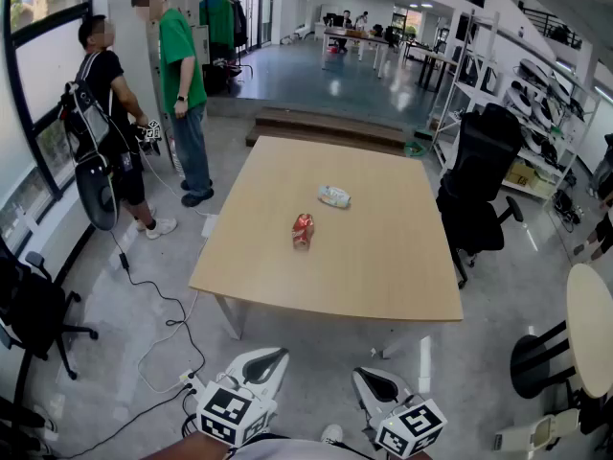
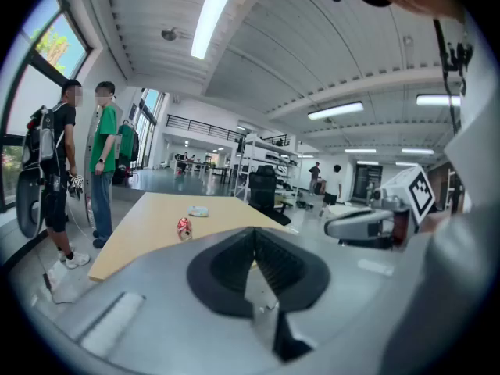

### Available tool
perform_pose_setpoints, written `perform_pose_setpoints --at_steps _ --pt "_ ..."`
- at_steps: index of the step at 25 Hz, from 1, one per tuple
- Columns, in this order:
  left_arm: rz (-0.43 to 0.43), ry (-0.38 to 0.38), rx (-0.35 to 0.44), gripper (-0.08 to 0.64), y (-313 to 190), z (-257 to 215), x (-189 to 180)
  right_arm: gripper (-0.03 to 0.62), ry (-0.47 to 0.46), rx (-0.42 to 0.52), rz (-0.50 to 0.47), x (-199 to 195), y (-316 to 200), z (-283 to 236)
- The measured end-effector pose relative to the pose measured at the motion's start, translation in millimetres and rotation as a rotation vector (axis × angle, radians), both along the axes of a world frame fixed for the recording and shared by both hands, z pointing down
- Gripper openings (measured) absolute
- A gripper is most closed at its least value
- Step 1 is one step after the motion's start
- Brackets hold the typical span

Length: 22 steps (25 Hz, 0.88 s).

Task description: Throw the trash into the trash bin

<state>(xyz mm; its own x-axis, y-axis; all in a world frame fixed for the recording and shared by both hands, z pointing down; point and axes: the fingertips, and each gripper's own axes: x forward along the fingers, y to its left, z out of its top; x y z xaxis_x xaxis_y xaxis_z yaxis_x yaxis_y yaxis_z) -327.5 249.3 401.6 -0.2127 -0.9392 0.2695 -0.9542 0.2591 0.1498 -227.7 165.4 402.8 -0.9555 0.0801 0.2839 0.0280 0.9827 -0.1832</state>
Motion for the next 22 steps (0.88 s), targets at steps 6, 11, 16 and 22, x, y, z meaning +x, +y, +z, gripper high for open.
perform_pose_setpoints --at_steps 6,11,16,22 --pt "0.007 0.003 -0.008 0.008 -1.9 3.4 0.3 0.002 0.007 -0.004 -0.001 -0.2 1.3 2.9" --pt "0.009 0.005 -0.009 0.008 -2.1 5.8 2.1 0.002 -0.032 -0.066 0.002 1.8 0.8 -1.8" --pt "0.003 0.01 -0.011 0.008 0.6 6.5 3.1 0.002 -0.047 -0.09 -0.013 0.3 6.1 -4.3" --pt "0.001 0.003 -0.013 0.008 3.4 7.1 6.8 0.002 -0.026 -0.094 -0.001 3.6 5.3 1.8"
